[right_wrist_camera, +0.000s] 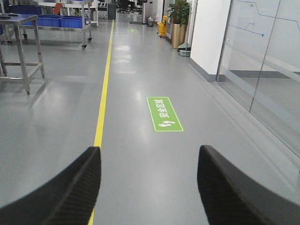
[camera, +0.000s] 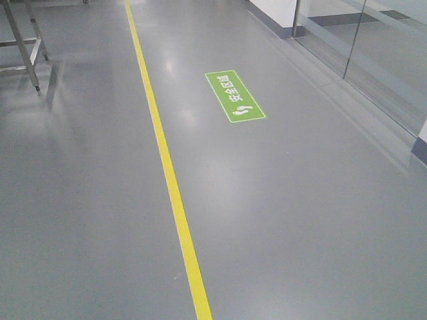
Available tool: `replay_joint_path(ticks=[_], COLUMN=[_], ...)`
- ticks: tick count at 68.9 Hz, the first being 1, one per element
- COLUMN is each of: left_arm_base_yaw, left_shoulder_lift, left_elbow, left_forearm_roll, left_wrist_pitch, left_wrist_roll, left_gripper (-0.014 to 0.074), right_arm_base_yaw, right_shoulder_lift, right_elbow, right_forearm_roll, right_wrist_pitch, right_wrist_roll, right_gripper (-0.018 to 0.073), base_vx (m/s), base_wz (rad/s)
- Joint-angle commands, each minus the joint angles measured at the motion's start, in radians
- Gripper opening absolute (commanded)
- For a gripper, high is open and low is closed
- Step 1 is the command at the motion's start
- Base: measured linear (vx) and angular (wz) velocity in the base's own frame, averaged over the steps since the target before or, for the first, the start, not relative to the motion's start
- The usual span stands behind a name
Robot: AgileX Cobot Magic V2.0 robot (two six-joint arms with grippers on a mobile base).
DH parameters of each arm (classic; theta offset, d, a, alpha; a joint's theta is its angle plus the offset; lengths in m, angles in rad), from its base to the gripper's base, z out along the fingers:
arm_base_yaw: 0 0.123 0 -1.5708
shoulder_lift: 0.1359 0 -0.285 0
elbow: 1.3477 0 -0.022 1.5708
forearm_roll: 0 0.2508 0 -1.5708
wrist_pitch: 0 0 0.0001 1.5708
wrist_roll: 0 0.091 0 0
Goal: Move and align brake pads A on conveyor
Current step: 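Drive along the yellow floor line past the green floor sign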
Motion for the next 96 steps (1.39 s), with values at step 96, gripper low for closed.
replay_joint_path(ticks=[96], left_arm_base_yaw=[-0.004], left_shoulder_lift=[0.013], left_elbow=[-0.024], left_forearm_roll=[-0.007], left_wrist_pitch=[-0.053], left_wrist_roll=[-0.004], left_gripper=[0.0443], right_arm_base_yaw=[-0.006], right_shoulder_lift=[0.011], right_elbow=[-0.025], right_forearm_roll=[-0.009], right_wrist_pitch=[-0.082], right_wrist_roll=[-0.001], right_gripper=[0.0429], base_vx=[0.50], base_wz=[0.10])
